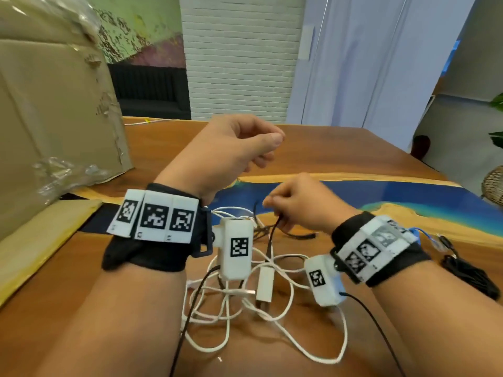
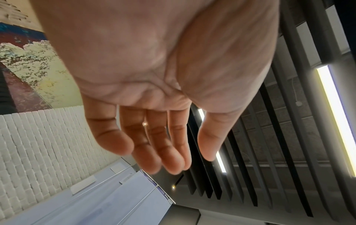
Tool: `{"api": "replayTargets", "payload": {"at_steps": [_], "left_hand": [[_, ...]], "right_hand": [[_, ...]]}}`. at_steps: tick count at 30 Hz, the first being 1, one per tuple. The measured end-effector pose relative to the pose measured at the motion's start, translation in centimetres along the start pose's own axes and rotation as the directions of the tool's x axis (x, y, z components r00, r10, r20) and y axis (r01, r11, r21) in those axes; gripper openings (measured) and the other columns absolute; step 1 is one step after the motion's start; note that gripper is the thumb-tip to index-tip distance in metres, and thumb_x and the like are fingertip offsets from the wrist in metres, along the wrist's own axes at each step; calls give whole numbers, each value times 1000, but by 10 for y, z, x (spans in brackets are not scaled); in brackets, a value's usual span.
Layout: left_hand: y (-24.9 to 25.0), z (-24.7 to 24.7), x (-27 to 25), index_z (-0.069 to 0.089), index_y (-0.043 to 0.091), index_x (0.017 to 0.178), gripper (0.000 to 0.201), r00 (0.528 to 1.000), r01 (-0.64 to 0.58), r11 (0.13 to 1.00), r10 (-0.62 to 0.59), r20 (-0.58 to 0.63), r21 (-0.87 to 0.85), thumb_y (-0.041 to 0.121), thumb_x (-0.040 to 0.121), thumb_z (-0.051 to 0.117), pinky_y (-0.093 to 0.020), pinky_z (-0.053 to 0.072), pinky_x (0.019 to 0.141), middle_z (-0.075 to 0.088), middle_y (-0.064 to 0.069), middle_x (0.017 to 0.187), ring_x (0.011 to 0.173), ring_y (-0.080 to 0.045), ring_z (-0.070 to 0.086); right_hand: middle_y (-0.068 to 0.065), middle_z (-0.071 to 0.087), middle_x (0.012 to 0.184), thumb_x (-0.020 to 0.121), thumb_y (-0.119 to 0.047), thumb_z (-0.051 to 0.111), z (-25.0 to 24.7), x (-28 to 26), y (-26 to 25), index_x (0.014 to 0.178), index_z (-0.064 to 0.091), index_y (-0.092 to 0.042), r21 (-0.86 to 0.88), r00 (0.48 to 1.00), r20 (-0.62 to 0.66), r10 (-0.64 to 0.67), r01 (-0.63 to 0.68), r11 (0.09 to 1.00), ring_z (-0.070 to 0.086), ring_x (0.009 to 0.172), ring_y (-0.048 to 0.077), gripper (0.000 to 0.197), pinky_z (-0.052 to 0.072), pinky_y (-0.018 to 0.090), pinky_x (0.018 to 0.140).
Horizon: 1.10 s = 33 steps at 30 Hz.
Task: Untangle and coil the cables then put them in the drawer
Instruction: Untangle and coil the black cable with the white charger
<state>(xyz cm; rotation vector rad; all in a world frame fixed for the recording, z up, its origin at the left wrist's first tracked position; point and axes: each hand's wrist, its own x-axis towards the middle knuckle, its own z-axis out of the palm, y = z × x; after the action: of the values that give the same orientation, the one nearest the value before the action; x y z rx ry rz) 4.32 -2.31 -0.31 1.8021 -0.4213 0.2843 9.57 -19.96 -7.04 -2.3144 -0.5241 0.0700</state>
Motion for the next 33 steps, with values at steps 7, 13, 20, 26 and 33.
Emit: {"api": "replayTargets", "payload": {"at_steps": [7,13,20,26,33], "left_hand": [[-9,12,4,64,14,127,36,994,4,1000,-3,106,-8,8,92,71,-26,57,84,74,-9,115,100,-13,73],[-18,23,9,75,16,96,17,999,1,972,-13,49,233,27,99,63,-18,47,57,69,-4,73,59,-7,59],[-25,37,7,76,26,83,19,992,38,906,-83,90,422,35,95,66,-32,42,60,53,7,57,51,-9,44],[-8,56,2,76,24,96,22,990,-122,986,129,-59,117,28,104,55,-50,53,61,49,-10,66,55,-19,49],[-10,55,4,72,27,107,18,990,-111,984,122,-70,138,21,103,56,-36,48,63,51,-8,77,66,-18,49]], "right_hand": [[24,70,82,97,-14,66,-25,-20,-33,97,77,0,738,947,-309,-85,296,607,72,69,27,18,61,27,61],[11,72,85,102,-11,54,-17,-38,-11,96,72,-5,884,951,-309,-27,298,361,76,82,25,20,64,33,78],[10,65,76,106,-17,48,-8,-43,21,103,66,-6,959,977,-166,136,128,252,73,77,26,22,63,41,79],[6,73,89,104,-31,56,2,-46,44,100,79,-17,657,998,0,69,-52,752,65,89,19,27,51,38,83],[3,58,70,105,-43,50,-7,-51,56,86,84,-18,541,963,-163,214,-94,836,51,71,15,46,42,30,70]]}}
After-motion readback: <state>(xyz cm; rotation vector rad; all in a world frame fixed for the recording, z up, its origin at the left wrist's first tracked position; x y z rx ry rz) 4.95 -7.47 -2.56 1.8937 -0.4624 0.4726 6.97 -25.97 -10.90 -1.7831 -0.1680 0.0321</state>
